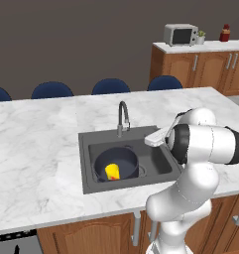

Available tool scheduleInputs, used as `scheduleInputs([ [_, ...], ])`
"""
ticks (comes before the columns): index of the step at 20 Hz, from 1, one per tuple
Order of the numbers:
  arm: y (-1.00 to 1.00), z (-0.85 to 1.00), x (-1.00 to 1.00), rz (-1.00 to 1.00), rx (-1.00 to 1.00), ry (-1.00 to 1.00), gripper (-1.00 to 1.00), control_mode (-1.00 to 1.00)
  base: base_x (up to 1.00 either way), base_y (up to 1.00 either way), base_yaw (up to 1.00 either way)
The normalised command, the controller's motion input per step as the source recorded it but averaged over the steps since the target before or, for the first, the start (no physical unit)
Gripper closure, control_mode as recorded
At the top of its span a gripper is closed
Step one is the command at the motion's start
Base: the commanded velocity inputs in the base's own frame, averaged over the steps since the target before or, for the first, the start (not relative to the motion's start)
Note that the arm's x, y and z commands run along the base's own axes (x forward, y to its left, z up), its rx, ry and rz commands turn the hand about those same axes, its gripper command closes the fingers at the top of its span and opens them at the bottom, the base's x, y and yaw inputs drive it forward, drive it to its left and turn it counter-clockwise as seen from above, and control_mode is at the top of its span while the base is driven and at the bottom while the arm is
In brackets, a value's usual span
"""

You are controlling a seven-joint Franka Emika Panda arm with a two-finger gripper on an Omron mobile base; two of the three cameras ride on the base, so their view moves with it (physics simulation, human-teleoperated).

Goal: Pick the cup and pot and place them in the sink. Then turn on the water.

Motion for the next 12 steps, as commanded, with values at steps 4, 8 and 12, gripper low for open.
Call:
scheduleInputs([
  [4, 0.0, 0.0, 0.14, 0.0, 0.0, 0.0, -1.0, -1.0, 0.0, 0.0, 0.0],
  [8, 0.0, 0.0, 0.11, 0.0, 0.0, 0.0, -1.0, -1.0, 0.0, 0.0, 0.0],
  [12, 0.0, 0.0, 0.12, 0.0, 0.0, 0.0, -1.0, -1.0, 0.0, 0.0, 0.0],
])
